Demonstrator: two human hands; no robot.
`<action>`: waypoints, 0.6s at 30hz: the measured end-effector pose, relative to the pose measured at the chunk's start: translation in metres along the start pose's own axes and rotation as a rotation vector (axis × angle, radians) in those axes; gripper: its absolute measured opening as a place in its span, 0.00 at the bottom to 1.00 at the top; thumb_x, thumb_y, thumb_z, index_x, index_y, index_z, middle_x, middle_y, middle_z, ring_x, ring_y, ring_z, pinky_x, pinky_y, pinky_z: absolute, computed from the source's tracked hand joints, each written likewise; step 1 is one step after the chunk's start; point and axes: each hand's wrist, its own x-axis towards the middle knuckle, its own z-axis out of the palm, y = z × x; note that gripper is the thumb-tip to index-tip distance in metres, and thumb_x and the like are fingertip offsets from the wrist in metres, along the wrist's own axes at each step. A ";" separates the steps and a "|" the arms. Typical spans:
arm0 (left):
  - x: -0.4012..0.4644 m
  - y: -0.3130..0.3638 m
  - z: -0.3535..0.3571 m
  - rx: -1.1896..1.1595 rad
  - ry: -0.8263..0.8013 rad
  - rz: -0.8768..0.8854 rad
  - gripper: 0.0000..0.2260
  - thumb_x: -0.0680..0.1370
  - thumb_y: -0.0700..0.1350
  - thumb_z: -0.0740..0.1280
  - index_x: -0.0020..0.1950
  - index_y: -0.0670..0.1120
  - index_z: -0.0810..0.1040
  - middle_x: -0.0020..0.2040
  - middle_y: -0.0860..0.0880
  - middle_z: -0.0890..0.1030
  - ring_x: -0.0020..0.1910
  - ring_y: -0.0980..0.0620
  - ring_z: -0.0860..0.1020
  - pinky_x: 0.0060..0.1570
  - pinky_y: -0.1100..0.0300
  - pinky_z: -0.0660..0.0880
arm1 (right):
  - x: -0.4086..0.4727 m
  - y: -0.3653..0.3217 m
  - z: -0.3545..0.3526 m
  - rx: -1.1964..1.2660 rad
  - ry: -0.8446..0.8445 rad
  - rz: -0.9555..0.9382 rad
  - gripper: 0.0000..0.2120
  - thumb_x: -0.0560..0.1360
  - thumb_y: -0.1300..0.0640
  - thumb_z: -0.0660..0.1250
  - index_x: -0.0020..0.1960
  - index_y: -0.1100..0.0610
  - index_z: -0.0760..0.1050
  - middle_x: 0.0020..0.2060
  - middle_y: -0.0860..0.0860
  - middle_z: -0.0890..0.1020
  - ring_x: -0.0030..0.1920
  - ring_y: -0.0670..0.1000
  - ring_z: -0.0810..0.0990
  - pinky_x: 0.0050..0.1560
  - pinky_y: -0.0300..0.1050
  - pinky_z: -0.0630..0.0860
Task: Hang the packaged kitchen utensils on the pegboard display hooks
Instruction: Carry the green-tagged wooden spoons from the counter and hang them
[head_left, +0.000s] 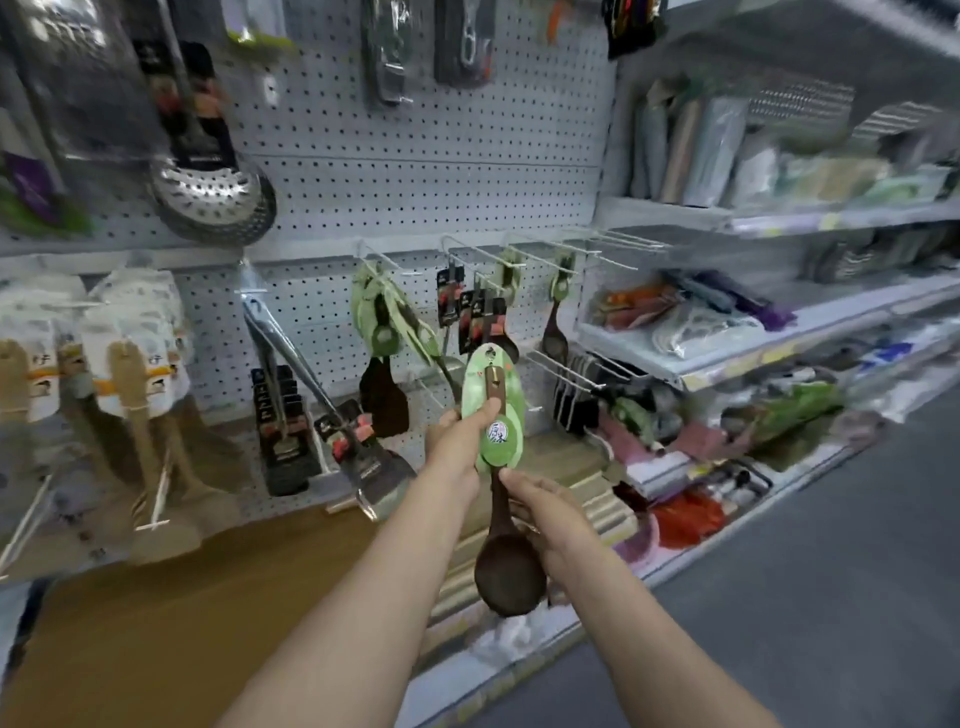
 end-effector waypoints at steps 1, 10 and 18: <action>0.004 -0.005 0.021 0.000 0.011 0.000 0.09 0.76 0.37 0.74 0.55 0.41 0.81 0.48 0.41 0.86 0.40 0.47 0.84 0.35 0.58 0.81 | 0.009 -0.013 -0.017 -0.022 -0.014 0.002 0.04 0.77 0.59 0.72 0.45 0.54 0.78 0.33 0.47 0.84 0.30 0.43 0.79 0.27 0.33 0.71; 0.057 -0.025 0.163 0.003 0.053 0.064 0.08 0.75 0.40 0.76 0.53 0.43 0.82 0.50 0.42 0.86 0.50 0.42 0.85 0.53 0.44 0.82 | 0.094 -0.106 -0.118 -0.014 -0.053 -0.059 0.05 0.76 0.60 0.74 0.50 0.57 0.80 0.36 0.50 0.84 0.29 0.43 0.79 0.26 0.31 0.71; 0.132 -0.031 0.224 -0.012 0.058 0.077 0.08 0.76 0.39 0.75 0.53 0.41 0.81 0.44 0.44 0.87 0.39 0.47 0.85 0.36 0.55 0.83 | 0.184 -0.144 -0.152 0.008 -0.055 -0.085 0.08 0.74 0.59 0.76 0.52 0.59 0.83 0.42 0.53 0.85 0.37 0.48 0.80 0.36 0.38 0.75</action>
